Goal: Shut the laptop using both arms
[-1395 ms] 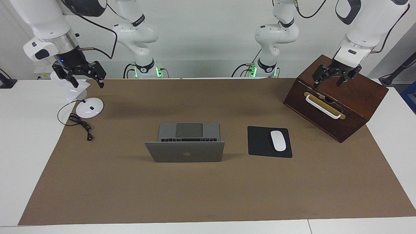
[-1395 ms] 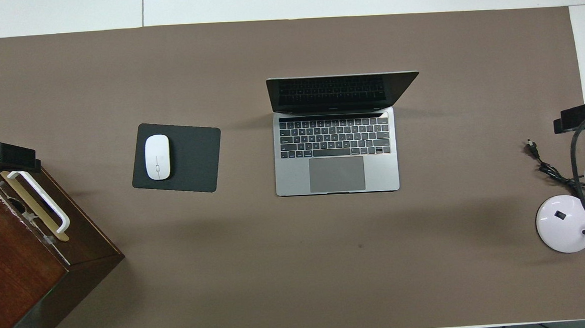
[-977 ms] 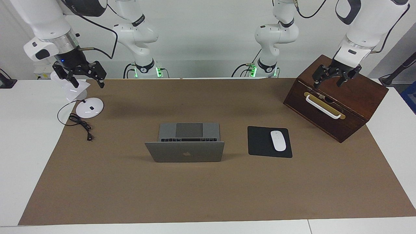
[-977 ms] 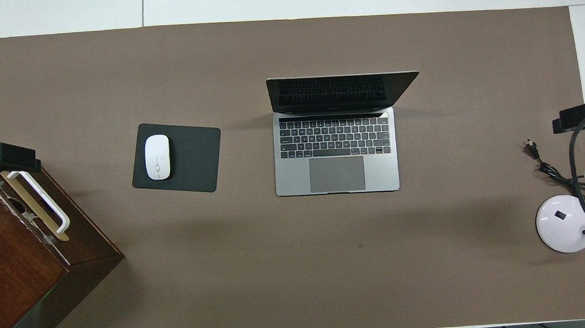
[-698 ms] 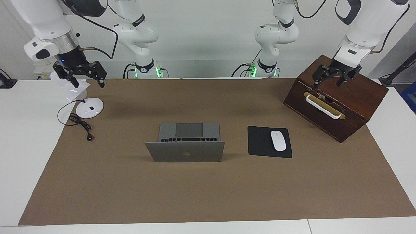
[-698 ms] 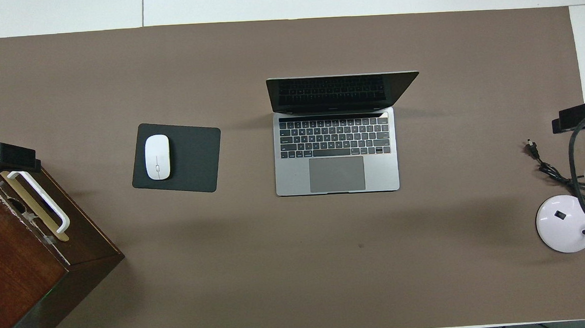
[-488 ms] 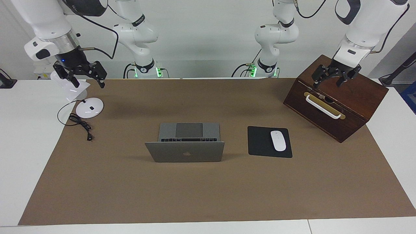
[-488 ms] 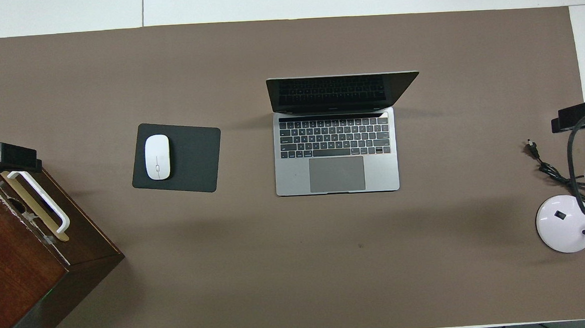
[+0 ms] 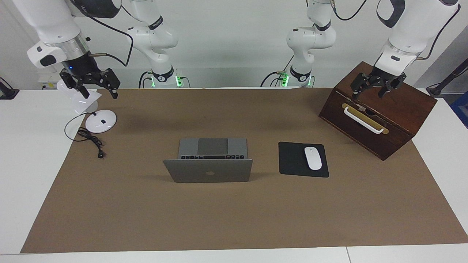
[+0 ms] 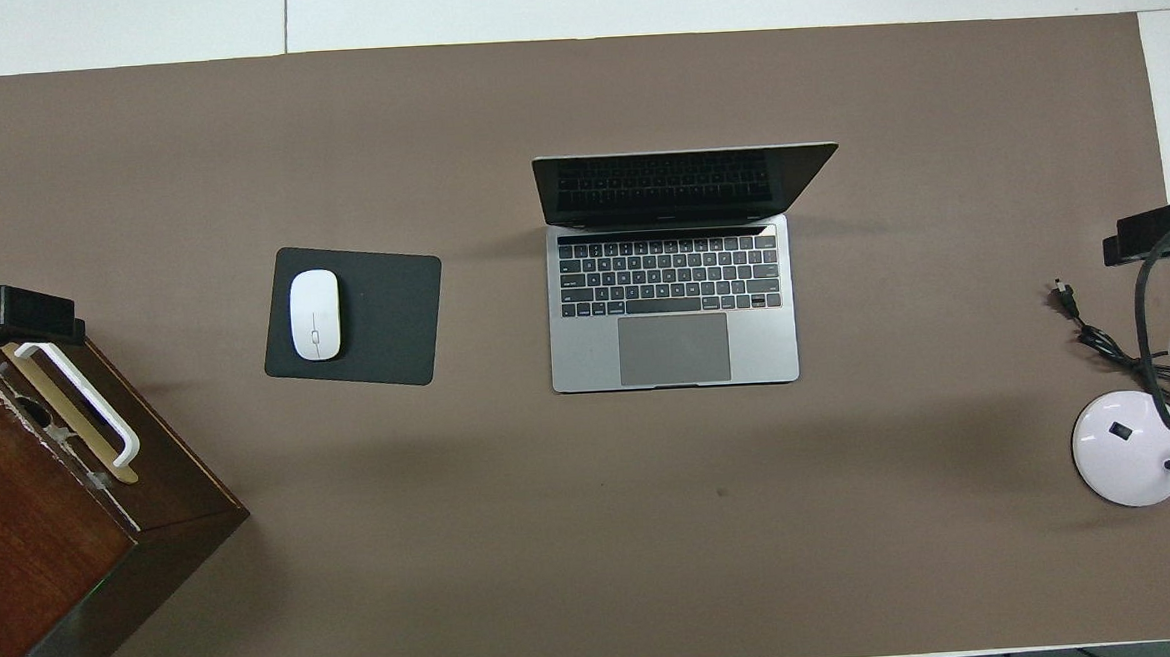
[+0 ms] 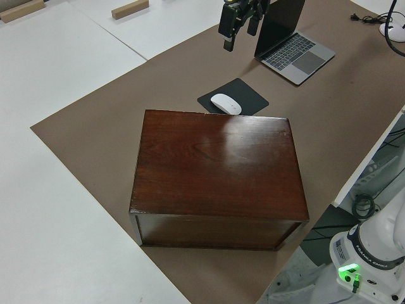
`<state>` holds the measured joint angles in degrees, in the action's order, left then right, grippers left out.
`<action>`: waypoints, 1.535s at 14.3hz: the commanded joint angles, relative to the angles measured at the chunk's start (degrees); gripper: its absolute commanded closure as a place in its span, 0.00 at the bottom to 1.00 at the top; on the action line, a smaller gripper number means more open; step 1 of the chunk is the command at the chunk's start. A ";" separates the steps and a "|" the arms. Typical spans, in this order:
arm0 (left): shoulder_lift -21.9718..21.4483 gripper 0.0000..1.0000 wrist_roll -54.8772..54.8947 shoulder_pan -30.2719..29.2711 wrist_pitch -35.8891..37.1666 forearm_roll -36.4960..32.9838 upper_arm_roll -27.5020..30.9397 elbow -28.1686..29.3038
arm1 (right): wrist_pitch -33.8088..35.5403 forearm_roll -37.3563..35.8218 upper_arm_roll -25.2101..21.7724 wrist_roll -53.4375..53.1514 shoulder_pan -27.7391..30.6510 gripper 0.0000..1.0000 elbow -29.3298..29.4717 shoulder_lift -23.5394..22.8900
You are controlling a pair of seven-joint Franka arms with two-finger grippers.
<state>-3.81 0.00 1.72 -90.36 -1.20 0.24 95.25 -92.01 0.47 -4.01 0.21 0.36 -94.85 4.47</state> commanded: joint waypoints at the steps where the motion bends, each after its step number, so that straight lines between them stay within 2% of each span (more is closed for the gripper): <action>1: -0.58 0.00 -0.79 -0.05 -1.14 -0.38 0.28 1.34 | -0.01 -0.20 0.40 -1.26 0.08 0.00 0.45 -0.16; 18: -0.59 0.00 -0.88 -0.32 -2.10 -0.38 0.28 1.34 | -0.10 -0.20 0.58 -1.70 0.08 0.00 0.37 -0.07; 22: -0.59 0.00 -0.97 -0.32 -2.11 -0.38 0.28 1.43 | -2.30 -0.29 0.58 -0.92 0.17 0.00 0.37 -0.42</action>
<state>-3.81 -0.24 1.69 -91.31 -1.20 0.64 95.59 -93.17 0.47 -3.73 -0.22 0.35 -94.84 4.46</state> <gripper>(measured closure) 0.000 0.000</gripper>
